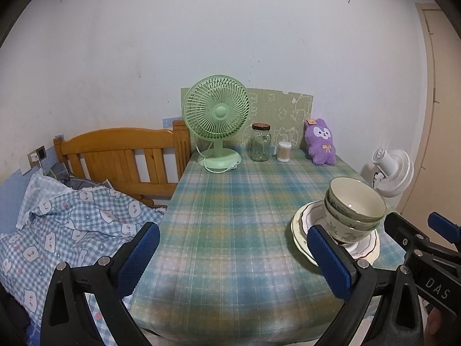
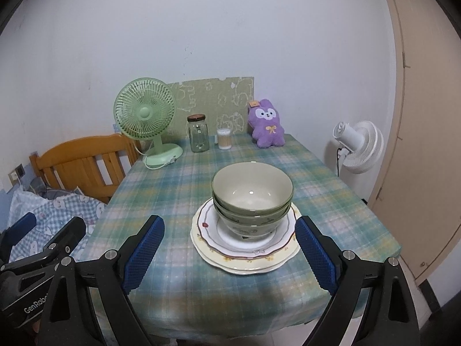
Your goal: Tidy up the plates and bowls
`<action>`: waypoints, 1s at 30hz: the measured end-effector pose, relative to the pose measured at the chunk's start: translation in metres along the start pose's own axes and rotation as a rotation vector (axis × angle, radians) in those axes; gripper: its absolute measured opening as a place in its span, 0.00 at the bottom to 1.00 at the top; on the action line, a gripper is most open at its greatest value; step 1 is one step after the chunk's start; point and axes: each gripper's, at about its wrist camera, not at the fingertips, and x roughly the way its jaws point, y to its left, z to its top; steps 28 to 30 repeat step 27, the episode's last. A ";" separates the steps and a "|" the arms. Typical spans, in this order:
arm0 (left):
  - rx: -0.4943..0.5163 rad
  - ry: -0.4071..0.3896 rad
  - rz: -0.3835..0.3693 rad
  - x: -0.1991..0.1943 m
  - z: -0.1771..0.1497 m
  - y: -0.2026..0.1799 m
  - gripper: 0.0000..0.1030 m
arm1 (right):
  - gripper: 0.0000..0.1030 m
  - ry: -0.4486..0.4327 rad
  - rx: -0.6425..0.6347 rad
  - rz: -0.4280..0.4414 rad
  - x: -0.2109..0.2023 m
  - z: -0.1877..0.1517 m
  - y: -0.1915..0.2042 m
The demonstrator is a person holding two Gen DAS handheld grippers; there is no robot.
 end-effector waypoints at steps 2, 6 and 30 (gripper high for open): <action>0.000 0.001 0.002 0.000 0.000 0.000 1.00 | 0.91 -0.008 -0.003 -0.008 -0.001 0.001 0.001; -0.011 0.003 -0.004 -0.001 0.000 0.001 1.00 | 0.91 -0.017 -0.010 -0.007 -0.003 0.001 0.000; -0.005 0.011 0.010 -0.003 0.000 -0.002 1.00 | 0.92 0.006 -0.021 -0.007 0.001 -0.001 0.001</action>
